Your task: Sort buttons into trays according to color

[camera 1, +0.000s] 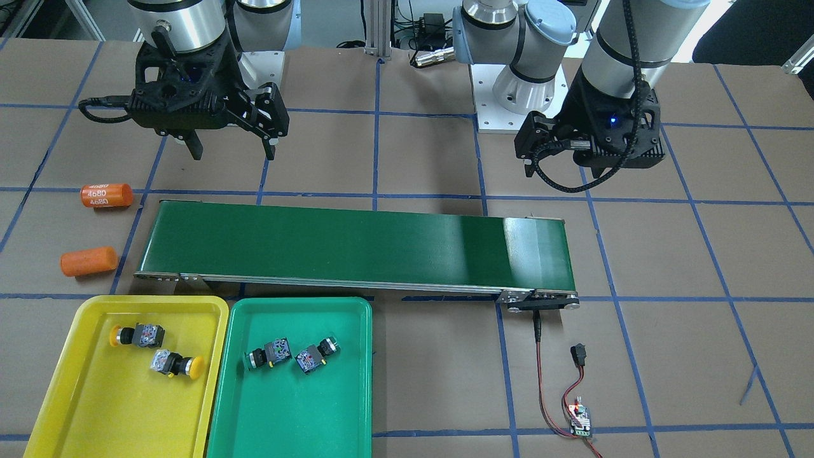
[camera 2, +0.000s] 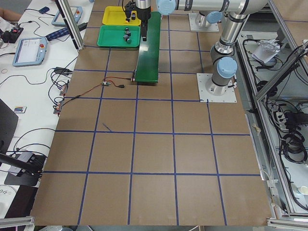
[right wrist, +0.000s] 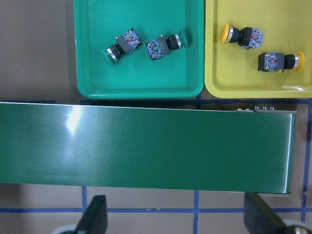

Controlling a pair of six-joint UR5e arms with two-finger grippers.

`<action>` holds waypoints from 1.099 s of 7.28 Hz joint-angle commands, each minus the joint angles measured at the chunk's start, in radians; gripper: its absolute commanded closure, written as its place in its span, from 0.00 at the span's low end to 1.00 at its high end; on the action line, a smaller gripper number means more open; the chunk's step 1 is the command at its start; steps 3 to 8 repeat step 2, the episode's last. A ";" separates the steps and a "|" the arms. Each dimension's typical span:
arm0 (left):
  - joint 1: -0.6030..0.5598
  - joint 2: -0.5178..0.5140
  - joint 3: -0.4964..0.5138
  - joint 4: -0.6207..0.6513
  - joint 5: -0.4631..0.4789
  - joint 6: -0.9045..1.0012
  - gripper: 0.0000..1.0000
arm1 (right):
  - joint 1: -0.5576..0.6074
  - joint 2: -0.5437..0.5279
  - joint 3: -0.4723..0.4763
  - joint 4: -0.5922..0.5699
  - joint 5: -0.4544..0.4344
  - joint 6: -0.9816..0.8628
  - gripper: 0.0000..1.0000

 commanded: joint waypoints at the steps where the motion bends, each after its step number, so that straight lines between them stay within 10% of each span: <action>1: 0.000 -0.002 0.003 0.001 -0.001 0.000 0.00 | -0.002 0.000 0.000 -0.001 -0.007 -0.001 0.00; 8: 0.000 -0.005 0.009 -0.001 0.000 0.000 0.00 | -0.002 0.000 0.000 -0.001 -0.006 -0.001 0.00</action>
